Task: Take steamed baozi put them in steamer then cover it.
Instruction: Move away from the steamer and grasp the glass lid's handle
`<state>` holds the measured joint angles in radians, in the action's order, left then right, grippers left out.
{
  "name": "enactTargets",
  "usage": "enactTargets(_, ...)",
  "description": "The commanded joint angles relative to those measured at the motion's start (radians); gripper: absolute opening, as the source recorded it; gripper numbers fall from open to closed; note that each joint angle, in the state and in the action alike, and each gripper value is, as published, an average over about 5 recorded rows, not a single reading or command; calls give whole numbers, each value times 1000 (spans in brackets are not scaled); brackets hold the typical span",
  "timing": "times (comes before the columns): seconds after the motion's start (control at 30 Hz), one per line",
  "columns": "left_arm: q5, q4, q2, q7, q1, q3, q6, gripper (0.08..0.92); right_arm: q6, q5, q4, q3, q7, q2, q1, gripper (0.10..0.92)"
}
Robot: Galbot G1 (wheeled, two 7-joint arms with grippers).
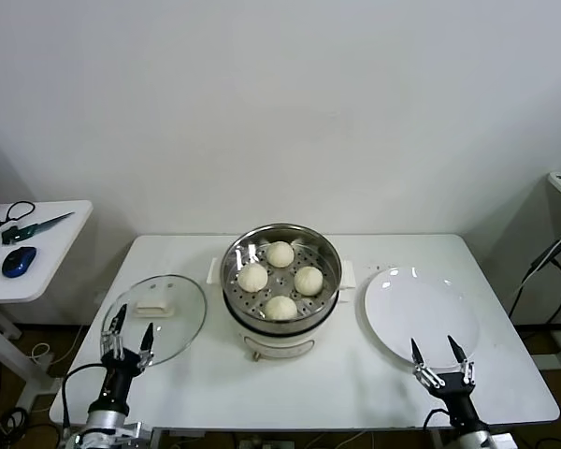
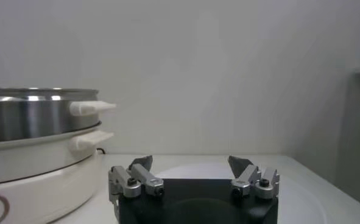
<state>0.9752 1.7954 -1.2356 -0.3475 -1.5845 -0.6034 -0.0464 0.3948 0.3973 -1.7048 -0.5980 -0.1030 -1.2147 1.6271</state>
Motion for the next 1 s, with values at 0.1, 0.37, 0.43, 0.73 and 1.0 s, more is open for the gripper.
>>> enactTargets(0.1, 373, -209, 41, -50, 94, 21, 49, 823, 49, -51, -26, 24, 45, -76, 49, 823)
enactTargets(0.37, 426, -362, 20, -50, 238, 25, 119, 823, 60, -54, -30, 18, 56, -77, 63, 823)
enactTargets(0.43, 437, -391, 16, -49, 269, 30, 130, 823, 63, -54, -31, 15, 58, -78, 68, 823)
enactTargets(0.73, 457, -491, -1, -57, 382, 43, 153, 823, 68, -67, -39, 4, 73, -86, 81, 823)
enactTargets(1.0, 423, -545, 2, -42, 434, 68, 144, 823, 68, -71, -41, 2, 82, -93, 81, 823)
